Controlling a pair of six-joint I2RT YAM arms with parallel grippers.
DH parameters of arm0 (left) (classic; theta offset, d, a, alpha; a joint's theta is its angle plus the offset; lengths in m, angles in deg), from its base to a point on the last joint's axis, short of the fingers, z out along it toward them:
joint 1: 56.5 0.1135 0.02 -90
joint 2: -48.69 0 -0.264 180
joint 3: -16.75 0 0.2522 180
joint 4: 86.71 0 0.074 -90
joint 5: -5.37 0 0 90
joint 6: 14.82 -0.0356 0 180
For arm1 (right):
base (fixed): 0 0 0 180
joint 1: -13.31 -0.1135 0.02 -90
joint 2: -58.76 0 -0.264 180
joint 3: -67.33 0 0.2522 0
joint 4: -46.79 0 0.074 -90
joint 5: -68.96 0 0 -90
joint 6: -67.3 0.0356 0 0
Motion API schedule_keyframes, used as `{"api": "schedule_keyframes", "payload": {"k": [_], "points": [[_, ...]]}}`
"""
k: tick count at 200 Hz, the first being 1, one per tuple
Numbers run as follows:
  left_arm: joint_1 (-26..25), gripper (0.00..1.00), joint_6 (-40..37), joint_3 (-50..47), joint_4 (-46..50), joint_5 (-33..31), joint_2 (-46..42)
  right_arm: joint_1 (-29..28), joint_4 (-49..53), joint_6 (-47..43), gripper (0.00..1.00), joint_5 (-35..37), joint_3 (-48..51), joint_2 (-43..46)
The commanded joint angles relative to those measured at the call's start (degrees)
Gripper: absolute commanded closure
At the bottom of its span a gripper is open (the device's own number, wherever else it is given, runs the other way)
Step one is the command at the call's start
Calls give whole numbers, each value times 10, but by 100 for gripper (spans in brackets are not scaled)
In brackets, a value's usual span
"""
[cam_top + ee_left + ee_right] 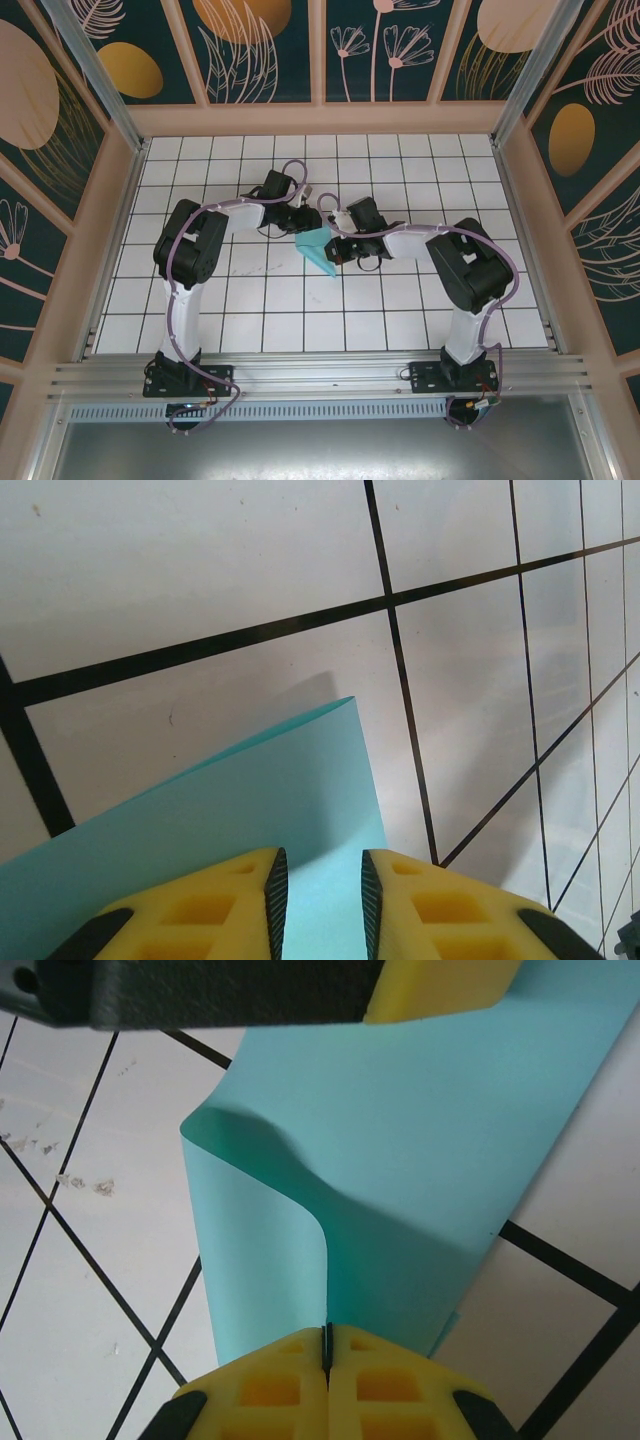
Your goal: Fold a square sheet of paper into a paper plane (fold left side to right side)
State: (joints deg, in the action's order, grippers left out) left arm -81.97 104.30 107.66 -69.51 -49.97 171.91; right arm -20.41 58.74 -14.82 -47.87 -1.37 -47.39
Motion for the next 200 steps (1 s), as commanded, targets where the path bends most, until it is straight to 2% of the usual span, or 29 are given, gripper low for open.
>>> {"api": "schedule_keyframes", "payload": {"k": [1,44,83,116,137,200], "points": [[-5,70,-10,-14,21,-12,12,2,18,0,100,5,-13,-13],[-5,70,-10,-11,22,-11,3,0,25,-2,100,9,-9,-19],[-5,64,-13,12,31,-10,-23,-5,37,-7,100,13,-14,-31],[-1,59,-20,37,55,-33,-64,-5,42,-9,100,14,-16,-32],[1,63,-9,8,49,-38,-97,-5,40,-9,100,14,-16,-33],[-16,73,44,-131,-34,19,-156,-7,46,-12,100,15,-20,-38]]}}
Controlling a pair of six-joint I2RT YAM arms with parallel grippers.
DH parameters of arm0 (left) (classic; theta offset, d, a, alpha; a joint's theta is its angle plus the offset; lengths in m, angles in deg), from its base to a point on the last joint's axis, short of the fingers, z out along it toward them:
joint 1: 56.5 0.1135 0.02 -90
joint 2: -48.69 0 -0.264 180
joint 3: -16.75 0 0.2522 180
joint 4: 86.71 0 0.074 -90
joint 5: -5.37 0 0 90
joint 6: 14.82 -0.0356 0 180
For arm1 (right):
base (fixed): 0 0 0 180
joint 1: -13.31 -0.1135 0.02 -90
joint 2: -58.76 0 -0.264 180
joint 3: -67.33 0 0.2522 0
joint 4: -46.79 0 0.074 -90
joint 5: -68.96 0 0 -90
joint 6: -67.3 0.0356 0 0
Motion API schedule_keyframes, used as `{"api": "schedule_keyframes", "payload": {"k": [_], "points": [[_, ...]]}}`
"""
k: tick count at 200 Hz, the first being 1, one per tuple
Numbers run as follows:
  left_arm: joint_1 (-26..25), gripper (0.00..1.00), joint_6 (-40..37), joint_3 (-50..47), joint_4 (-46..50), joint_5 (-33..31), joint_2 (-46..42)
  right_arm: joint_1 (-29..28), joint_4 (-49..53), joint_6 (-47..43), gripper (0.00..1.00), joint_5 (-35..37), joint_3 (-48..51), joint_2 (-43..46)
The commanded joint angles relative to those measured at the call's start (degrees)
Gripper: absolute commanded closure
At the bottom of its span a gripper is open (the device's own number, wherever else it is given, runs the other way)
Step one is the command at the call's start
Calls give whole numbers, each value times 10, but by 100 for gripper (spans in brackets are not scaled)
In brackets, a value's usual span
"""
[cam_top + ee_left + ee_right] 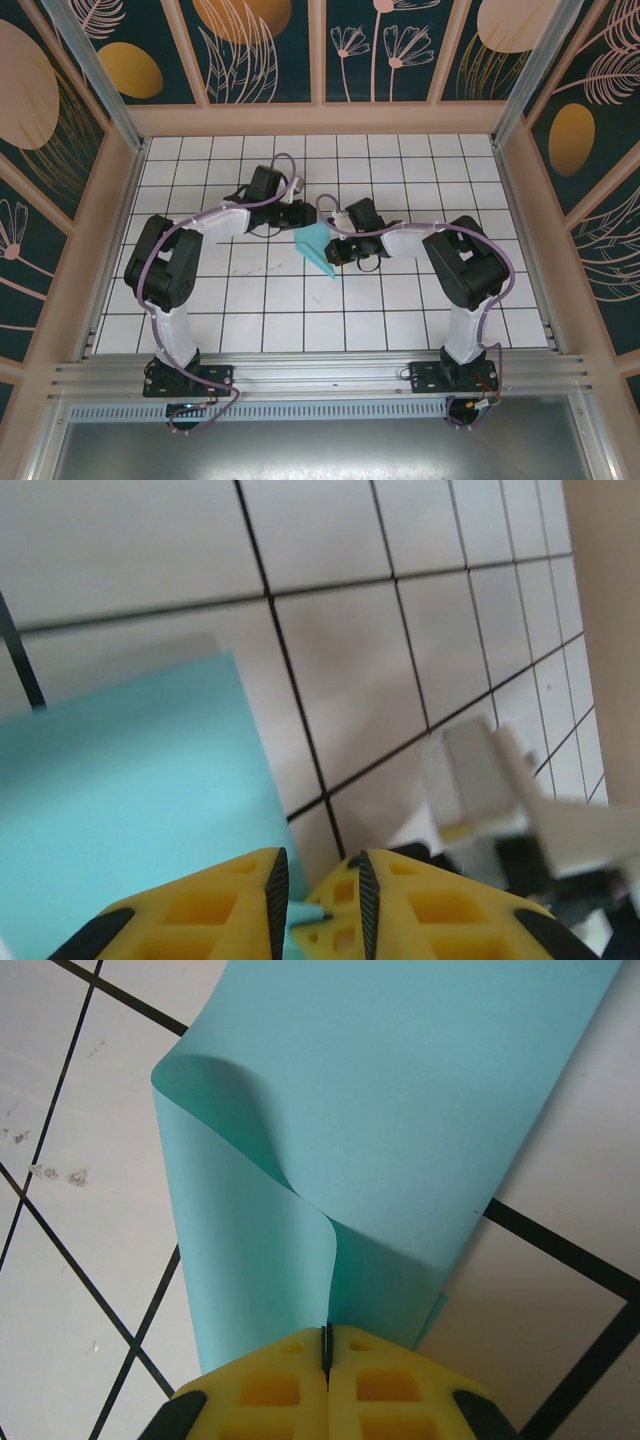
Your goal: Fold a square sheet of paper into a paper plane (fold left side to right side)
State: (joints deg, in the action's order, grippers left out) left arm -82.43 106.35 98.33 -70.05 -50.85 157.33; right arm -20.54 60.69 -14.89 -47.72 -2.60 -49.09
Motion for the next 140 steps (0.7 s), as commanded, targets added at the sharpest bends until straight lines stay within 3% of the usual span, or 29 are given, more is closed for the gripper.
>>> {"api": "schedule_keyframes", "payload": {"k": [1,140], "points": [[-11,74,24,-39,-29,28,-11,-7,27,-12,100,14,-8,-21],[-35,76,29,-79,-35,-6,27,-11,39,-15,100,21,-14,-23]]}}
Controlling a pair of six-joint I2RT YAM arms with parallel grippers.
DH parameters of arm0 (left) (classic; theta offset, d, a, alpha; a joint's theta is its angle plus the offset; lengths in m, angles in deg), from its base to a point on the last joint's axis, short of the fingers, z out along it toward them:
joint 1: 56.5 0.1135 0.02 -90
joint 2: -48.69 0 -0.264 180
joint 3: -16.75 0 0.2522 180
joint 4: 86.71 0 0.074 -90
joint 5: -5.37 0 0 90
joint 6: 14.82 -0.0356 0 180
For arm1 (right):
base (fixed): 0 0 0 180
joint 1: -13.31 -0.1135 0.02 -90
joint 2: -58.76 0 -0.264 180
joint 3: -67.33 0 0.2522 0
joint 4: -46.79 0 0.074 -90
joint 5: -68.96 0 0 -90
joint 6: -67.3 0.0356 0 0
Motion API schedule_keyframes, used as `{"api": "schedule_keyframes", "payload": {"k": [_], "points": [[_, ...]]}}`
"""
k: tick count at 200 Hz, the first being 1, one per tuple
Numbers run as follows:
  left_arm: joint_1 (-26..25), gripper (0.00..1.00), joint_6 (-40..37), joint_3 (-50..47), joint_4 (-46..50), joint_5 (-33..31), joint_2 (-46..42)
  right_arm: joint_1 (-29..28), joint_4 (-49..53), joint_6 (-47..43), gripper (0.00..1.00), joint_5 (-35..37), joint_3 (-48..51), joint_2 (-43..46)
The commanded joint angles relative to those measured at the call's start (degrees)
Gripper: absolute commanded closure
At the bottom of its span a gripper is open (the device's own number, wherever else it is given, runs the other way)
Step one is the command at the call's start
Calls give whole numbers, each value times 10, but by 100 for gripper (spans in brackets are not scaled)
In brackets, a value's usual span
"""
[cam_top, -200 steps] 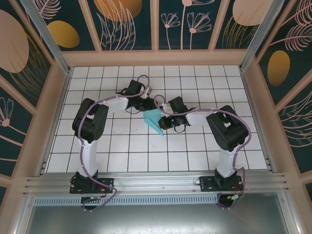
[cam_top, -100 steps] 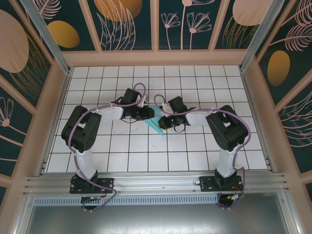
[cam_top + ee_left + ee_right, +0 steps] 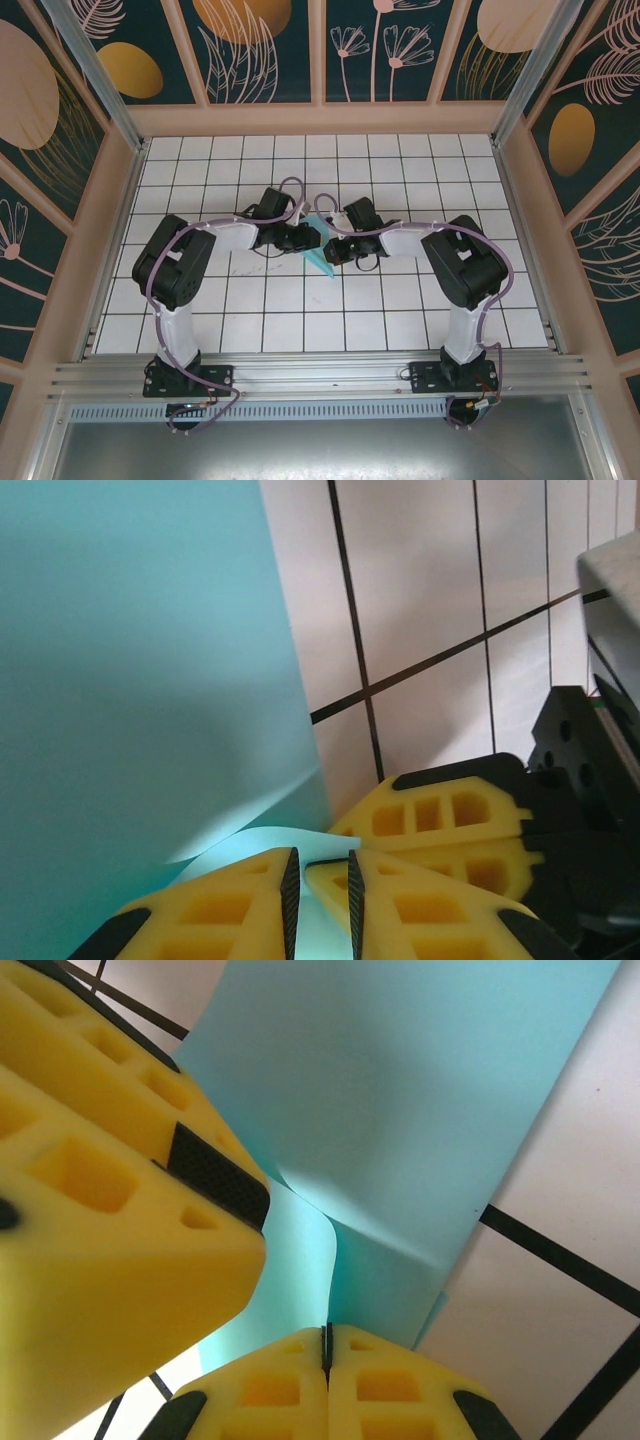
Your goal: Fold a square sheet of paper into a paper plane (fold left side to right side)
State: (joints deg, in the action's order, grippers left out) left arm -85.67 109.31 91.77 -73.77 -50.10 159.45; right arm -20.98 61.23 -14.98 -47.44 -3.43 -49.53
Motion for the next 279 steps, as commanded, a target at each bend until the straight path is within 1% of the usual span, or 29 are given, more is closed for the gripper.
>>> {"api": "schedule_keyframes", "payload": {"k": [1,79,107,120,134,145,183,193,202,211,232,244,260,279], "points": [[-3,76,-1,-14,2,-15,7,-7,33,-14,100,18,-6,-19],[-4,76,-4,-36,3,-29,6,-7,33,-14,100,16,-8,-20],[-4,76,-6,-38,6,-42,10,-6,32,-9,97,12,-16,-17],[-4,76,-9,-42,10,-49,12,-3,28,-1,94,9,-20,-11],[-4,76,-9,-45,9,-52,15,2,18,12,84,2,-18,0],[-4,76,-10,-49,8,-54,19,9,12,22,79,-1,-17,11],[-4,77,-11,-52,6,-65,27,26,22,39,64,-10,2,72],[-4,77,-10,-52,5,-63,28,26,32,39,62,-19,8,89],[-4,77,-10,-52,4,-63,28,26,41,42,62,-33,14,103],[-4,77,-10,-52,3,-62,28,26,46,50,64,-52,22,114],[-4,77,-11,-52,3,-62,25,15,44,71,80,-87,45,125],[-4,77,-10,-52,3,-63,23,7,36,83,86,-101,55,117],[-4,77,-10,-52,2,-64,21,-4,25,92,90,-107,55,95],[-4,77,-9,-50,0,-64,20,-7,19,97,91,-105,42,72]]}}
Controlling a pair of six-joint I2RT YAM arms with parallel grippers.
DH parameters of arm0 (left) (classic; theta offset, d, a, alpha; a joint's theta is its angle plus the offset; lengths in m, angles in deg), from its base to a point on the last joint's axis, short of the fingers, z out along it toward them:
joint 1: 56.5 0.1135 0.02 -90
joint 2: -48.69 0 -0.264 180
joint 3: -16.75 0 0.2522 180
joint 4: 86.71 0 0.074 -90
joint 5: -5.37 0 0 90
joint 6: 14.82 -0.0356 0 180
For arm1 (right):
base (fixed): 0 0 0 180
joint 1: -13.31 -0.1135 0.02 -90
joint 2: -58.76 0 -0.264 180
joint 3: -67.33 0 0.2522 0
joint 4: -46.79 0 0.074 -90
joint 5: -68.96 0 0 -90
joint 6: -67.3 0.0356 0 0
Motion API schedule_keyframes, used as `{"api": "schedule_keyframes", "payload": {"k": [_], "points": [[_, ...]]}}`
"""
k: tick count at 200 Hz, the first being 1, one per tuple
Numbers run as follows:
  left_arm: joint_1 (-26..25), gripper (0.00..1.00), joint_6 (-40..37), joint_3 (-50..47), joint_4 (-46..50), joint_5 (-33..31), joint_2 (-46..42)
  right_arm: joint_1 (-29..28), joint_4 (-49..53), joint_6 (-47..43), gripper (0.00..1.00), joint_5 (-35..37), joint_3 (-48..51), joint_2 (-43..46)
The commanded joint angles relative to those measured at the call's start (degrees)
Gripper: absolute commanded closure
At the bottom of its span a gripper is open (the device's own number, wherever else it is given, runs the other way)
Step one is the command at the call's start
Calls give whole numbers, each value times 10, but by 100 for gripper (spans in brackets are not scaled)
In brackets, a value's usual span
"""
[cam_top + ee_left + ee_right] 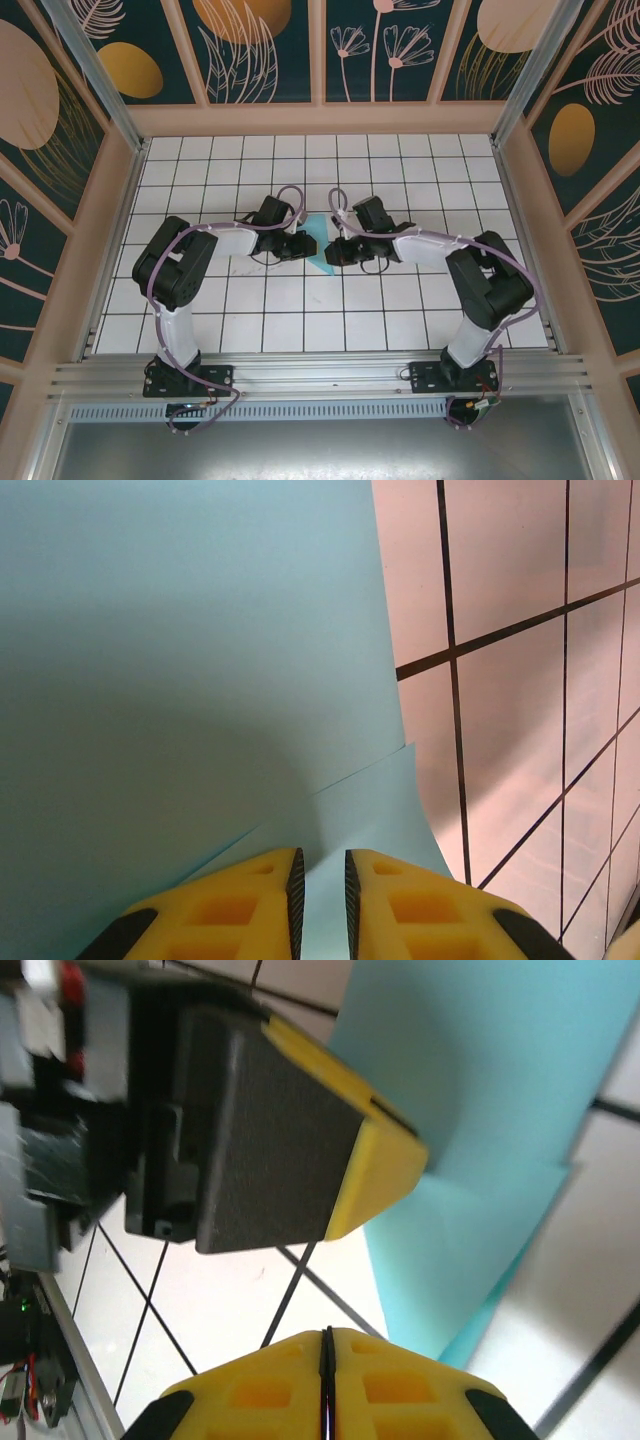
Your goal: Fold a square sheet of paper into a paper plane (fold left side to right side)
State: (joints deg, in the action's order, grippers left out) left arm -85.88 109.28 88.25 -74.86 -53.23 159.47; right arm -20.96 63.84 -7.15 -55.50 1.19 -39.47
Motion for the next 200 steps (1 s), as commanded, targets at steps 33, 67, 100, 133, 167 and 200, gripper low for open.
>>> {"api": "schedule_keyframes", "payload": {"k": [33,67,100,133,167,200], "points": [[-1,77,-8,-13,10,-32,21,-8,-12,20,91,-24,-22,-47],[-1,77,-8,-14,10,-32,20,-7,-4,16,91,-20,-33,-65],[-1,77,-10,-14,10,-33,19,-8,5,11,91,-19,-31,-74],[-1,77,-11,-14,13,-34,18,-8,19,3,91,-15,-25,-78],[-1,77,-11,-13,13,-34,19,-10,39,-5,91,1,-30,-85],[-1,78,-13,-11,16,-35,19,-15,54,-10,91,11,-34,-93]]}}
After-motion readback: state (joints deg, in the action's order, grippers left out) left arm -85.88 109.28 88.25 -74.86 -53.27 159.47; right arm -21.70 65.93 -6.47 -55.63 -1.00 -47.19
